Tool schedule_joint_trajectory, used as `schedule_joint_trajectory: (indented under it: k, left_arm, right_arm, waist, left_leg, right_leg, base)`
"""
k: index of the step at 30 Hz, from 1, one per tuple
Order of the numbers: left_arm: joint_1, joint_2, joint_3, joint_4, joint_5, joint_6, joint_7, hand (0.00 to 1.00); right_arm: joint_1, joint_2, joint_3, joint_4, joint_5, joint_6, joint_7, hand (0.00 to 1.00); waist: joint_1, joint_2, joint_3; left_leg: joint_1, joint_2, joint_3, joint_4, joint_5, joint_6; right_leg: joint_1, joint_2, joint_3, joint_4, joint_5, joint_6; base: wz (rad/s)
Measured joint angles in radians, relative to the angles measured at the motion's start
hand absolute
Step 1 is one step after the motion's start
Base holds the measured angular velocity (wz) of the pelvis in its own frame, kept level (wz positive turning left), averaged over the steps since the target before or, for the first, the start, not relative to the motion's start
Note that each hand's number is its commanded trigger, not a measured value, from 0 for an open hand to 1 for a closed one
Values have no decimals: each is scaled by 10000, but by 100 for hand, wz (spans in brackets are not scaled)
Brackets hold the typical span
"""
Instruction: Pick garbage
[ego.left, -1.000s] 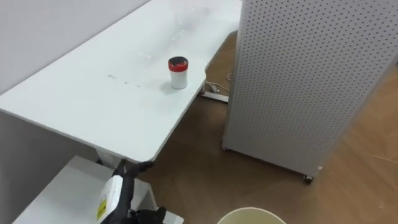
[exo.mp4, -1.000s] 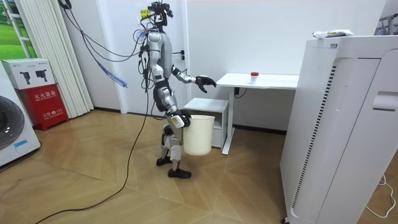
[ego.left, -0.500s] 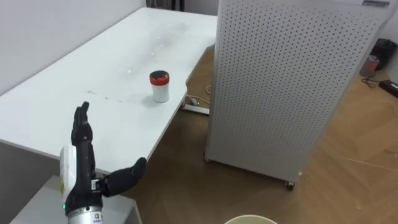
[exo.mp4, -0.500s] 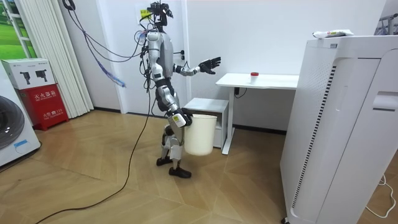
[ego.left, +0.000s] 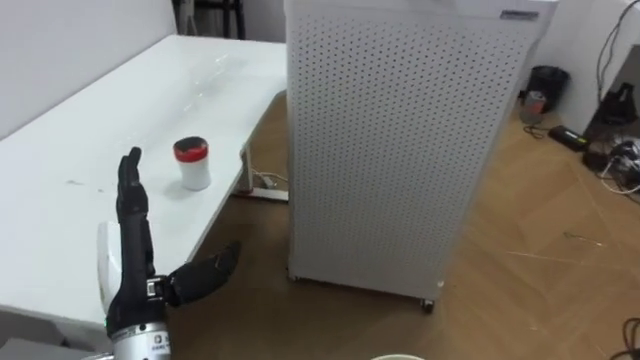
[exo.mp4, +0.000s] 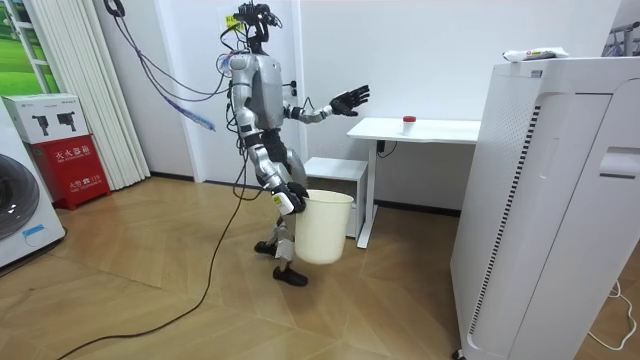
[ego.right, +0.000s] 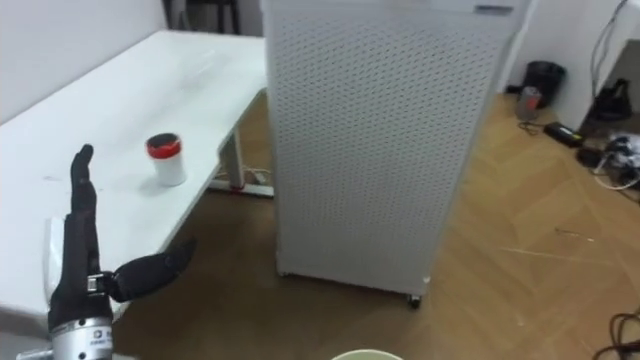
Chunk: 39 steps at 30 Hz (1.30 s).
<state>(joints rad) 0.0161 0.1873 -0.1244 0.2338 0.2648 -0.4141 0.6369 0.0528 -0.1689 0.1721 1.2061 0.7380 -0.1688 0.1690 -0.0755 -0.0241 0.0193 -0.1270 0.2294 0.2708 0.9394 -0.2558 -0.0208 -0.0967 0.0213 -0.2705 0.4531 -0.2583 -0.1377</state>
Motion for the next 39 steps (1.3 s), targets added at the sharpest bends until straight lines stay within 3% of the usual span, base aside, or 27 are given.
schedule_joint_trajectory:
  k: [2,3,5,6,8,9,10,11,12,13,14,15,16,19,20,24,25,26,27,28,29,32,34,35,36,37,39]
  left_arm:
    - [-20,-106,8,48,-133,-5,2,0]
    - [-20,-151,10,78,-213,-4,2,0]
    - [-15,-240,48,84,-386,-4,5,0]
    - [-15,-240,61,83,-382,-4,5,0]
    - [-16,-244,60,80,-376,-8,6,0]
    - [-15,-244,61,81,-375,-8,7,0]
    - [-6,-244,87,84,-360,-17,10,0]
    - [1,-236,108,83,-341,-28,8,0]
    - [9,-227,154,81,-299,-61,8,0]
    - [29,-213,220,73,-235,-64,8,0]
    - [59,-153,269,39,-204,-64,8,0]
    - [91,-127,303,20,-201,-72,9,0]
    - [147,-99,412,20,-201,-73,9,0]
    - [215,-82,716,-49,-196,-71,28,0]
    - [249,-75,816,-219,-193,-73,27,0]
    - [259,-74,920,-311,-194,-77,29,0]
    - [260,-73,919,-349,-196,-76,59,0]
    - [243,-78,871,-682,-98,-72,92,0]
    - [242,-85,840,-889,68,-76,154,0]
    - [198,-106,737,-1176,309,-116,318,0]
    - [209,-105,695,-1207,459,-141,431,0]
    - [172,-208,746,-1218,457,-138,647,0]
    - [137,-213,681,-1305,441,-142,691,0]
    - [125,-178,616,-1346,441,-143,725,0]
    - [126,-158,608,-1395,440,-146,733,0]
    - [123,-178,510,-1419,426,-157,745,0]
    - [118,-164,406,-1637,461,-196,758,0]
  right_arm:
    - [-16,0,3,4,16,2,-182,100]
    - [-12,-16,3,7,5,2,-249,100]
    - [3,-85,10,6,-25,2,-444,100]
    - [17,-86,9,5,-31,10,-475,100]
    - [48,-205,21,-1,25,172,-511,100]
    - [53,-250,22,0,23,186,-511,100]
    - [58,-297,22,-17,23,186,-511,100]
    - [64,-297,33,-29,15,186,-511,100]
    - [86,-286,43,-61,-1,209,-509,100]
    - [90,-297,35,-107,2,274,-496,100]
    - [95,-303,32,-157,-7,280,-464,100]
    - [99,-301,32,-193,-10,280,-454,100]
    - [110,-292,16,-276,-3,276,-464,100]
    - [117,-329,-10,-467,-29,145,-472,100]
    - [108,-302,4,-525,-69,146,-470,100]
    - [101,-272,49,-532,34,145,-473,100]
    - [103,-299,124,-532,70,146,-477,100]
    - [104,-322,72,-542,119,147,-498,100]
    - [112,-305,45,-534,125,154,-536,100]
    - [61,-306,31,-522,128,154,-607,100]
    - [0,-308,32,-468,113,152,-687,100]
    - [-231,-373,125,-479,-28,-12,-670,100]
    - [-306,-309,219,-484,-58,-124,-573,100]
    - [-275,-302,380,-450,-45,-117,-565,100]
    - [-267,-287,456,-452,-37,-117,-559,100]
    - [-189,-277,467,-449,-18,-107,-565,100]
    - [-156,-270,451,-422,-6,-73,-578,100]
  waist:
    - [93,-121,67]
    - [166,-109,57]
    - [404,-114,26]
    - [444,-83,2]
    - [535,-46,-29]
    - [551,-34,-36]
    - [645,-17,-47]
    - [729,1,-56]
    - [841,-28,-59]
    - [863,41,-132]
    - [884,-75,-107]
    - [941,-105,-105]
    - [1113,-216,-133]
    - [1150,-252,-146]
    - [1163,-249,-145]
    - [1326,-284,-126]
    - [1373,-270,-156]
    - [1272,-179,-221]
    - [1259,-303,-203]
    - [1382,-374,-154]
    - [1527,-330,-142]
    - [1612,-11,-137]
    - [1527,12,-109]
    - [1395,-42,-78]
    - [1332,-103,-61]
    - [1127,-122,-13]
    - [1112,-27,-71]
  left_leg:
    - [-784,-363,-380,-393,-22,29]
    - [-1005,-476,-466,-621,-10,8]
    - [-1672,-882,-832,-2265,69,-55]
    - [-1803,-959,-874,-2723,131,-109]
    - [-2189,-1427,-1175,-4677,783,-192]
    - [-2209,-1573,-1291,-5166,985,-189]
    - [-2195,-1739,-1444,-6123,1413,-155]
    - [-2175,-1774,-1444,-6505,1649,-136]
    - [-2097,-1849,-1572,-7028,2213,-71]
    - [-1987,-1964,-1770,-7151,2872,-41]
    - [-1798,-2128,-1839,-7182,3312,246]
    - [-1744,-2184,-1825,-7117,3413,381]
    - [-1747,-2283,-1720,-6783,3385,488]
    - [-2014,-2444,-1597,-5704,2398,636]
    - [-2105,-2456,-1560,-5236,2029,670]
    - [-2244,-2586,-1208,-3814,1266,970]
    - [-2350,-2630,-949,-3655,989,1013]
    - [-2314,-2738,-835,-3846,785,1242]
    - [-2174,-2824,-757,-3879,705,1331]
    - [-2023,-2992,-745,-3927,612,1463]
    - [-1830,-3087,-1065,-4019,563,1522]
    - [-1518,-3119,-2027,-4494,459,1311]
    - [-1171,-3112,-2419,-4854,497,1193]
    - [-1042,-3143,-2616,-4918,447,1100]
    - [-1015,-3203,-2749,-4888,414,1038]
    - [-994,-3235,-3161,-4822,396,914]
    - [-969,-3148,-3462,-4987,481,748]
  right_leg:
    - [95,34,473,126,-162,-69]
    - [116,45,585,111,-169,-77]
    - [117,92,1050,112,-239,-135]
    - [120,119,1166,115,-276,-133]
    - [213,173,1573,147,-476,-70]
    - [269,173,1687,149,-545,-38]
    - [390,197,1927,160,-682,16]
    - [473,209,2006,144,-752,41]
    - [645,220,2173,127,-923,119]
    - [797,215,2300,94,-1101,220]
    - [904,122,2404,56,-1264,342]
    - [1028,62,2419,-53,-1307,394]
    - [1183,-125,2330,-289,-1373,517]
    - [1619,-571,1605,-729,-1357,745]
    - [1775,-638,1539,-781,-1354,788]
    - [2449,-978,1528,-709,-1381,1077]
    - [2378,-1074,1390,-242,-1421,1161]
    - [2110,-1258,1205,678,-1545,1385]
    - [1908,-1406,1144,1265,-1587,1471]
    - [1439,-1731,972,2420,-1369,1897]
    - [1052,-1953,751,3232,-1001,2206]
    - [184,-2285,495,3592,-1289,2164]
    - [-509,-2495,604,2583,-1287,2169]
    - [-599,-2439,828,1435,-1134,2153]
    - [-562,-2421,884,747,-676,2170]
    - [-334,-2229,873,322,-353,2359]
    - [104,-1922,609,-364,-172,2231]
  base:
    - [-58]
    - [-75]
    - [-74]
    - [-67]
    - [-50]
    - [-49]
    - [-46]
    - [-59]
    - [-45]
    - [-39]
    - [-22]
    - [-32]
    - [-38]
    - [-14]
    - [0]
    - [-2]
    - [32]
    - [55]
    - [68]
    - [38]
    - [19]
    - [3]
    - [34]
    - [49]
    - [81]
    - [79]
    - [57]
